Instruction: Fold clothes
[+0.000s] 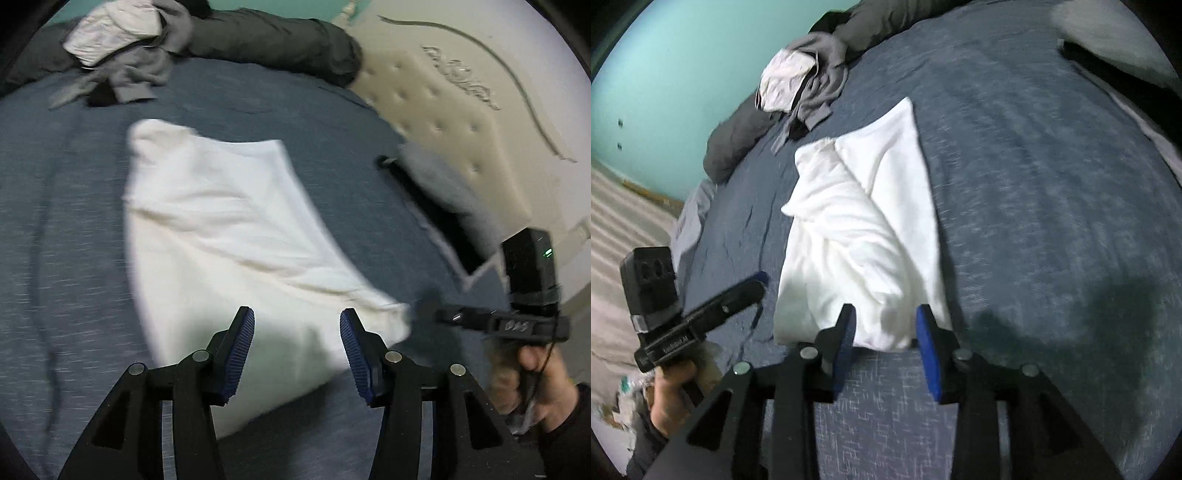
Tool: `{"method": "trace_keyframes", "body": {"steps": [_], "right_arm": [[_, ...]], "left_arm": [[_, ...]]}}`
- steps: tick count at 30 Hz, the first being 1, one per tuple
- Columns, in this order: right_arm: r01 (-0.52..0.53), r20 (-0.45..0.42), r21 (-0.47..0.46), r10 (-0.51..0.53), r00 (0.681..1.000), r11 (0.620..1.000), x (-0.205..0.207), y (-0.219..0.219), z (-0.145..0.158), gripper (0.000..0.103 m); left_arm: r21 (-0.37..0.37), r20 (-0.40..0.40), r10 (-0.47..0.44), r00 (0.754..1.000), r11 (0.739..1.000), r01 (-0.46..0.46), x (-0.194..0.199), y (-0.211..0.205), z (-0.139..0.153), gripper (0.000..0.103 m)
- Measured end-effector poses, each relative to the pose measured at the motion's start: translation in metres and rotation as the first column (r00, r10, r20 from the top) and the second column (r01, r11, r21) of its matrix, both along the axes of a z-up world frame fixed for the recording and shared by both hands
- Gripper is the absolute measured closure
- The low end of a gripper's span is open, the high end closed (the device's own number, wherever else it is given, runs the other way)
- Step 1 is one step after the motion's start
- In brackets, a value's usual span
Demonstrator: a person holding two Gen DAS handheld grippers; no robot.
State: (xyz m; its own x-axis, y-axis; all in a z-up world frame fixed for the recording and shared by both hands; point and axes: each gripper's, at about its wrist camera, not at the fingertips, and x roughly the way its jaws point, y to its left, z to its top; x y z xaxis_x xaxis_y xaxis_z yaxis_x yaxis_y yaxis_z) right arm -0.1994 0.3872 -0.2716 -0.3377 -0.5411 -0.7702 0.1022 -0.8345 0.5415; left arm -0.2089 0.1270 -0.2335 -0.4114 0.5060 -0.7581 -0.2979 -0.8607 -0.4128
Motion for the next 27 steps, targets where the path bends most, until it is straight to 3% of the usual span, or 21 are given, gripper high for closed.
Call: {"method": "trace_keyframes", "body": {"steps": [4,9,11,14,16,23,27], "right_arm": [[-0.060,0.014,0.106,0.059,0.998,0.993,-0.008,-0.023,-0.009,0.069],[-0.107,0.027,0.224,0.103,0.994,0.969,-0.013,-0.040,-0.024,0.070],[-0.124,0.007,0.257,0.126,0.992,0.958,-0.012,-0.042,-0.024,0.097],[-0.099,-0.049,0.229,0.113,0.992,0.968,-0.013,-0.032,-0.012,0.098],[-0.058,-0.072,0.192,0.073,0.995,0.980,-0.017,-0.017,-0.008,0.098],[0.079,-0.011,0.167,-0.078,0.997,0.983,-0.019,0.029,-0.040,0.097],[0.120,-0.060,0.122,-0.114,0.992,0.985,-0.011,0.041,-0.026,0.097]], "left_arm": [[-0.069,0.015,0.024,1.000,0.997,-0.023,0.007,-0.025,-0.013,0.051],[-0.100,0.034,-0.006,0.999,0.995,0.009,0.016,-0.023,-0.032,0.051],[-0.113,0.043,-0.023,0.999,0.993,0.027,0.019,-0.018,-0.039,0.051],[-0.130,0.044,-0.027,0.999,0.991,0.033,0.022,-0.018,-0.047,0.055],[-0.134,0.049,-0.031,0.998,0.990,0.037,0.023,-0.018,-0.051,0.067],[-0.154,0.051,-0.041,0.998,0.987,0.049,0.030,-0.015,-0.057,0.068],[-0.157,0.047,-0.044,0.998,0.986,0.050,0.032,-0.016,-0.057,0.068]]}}
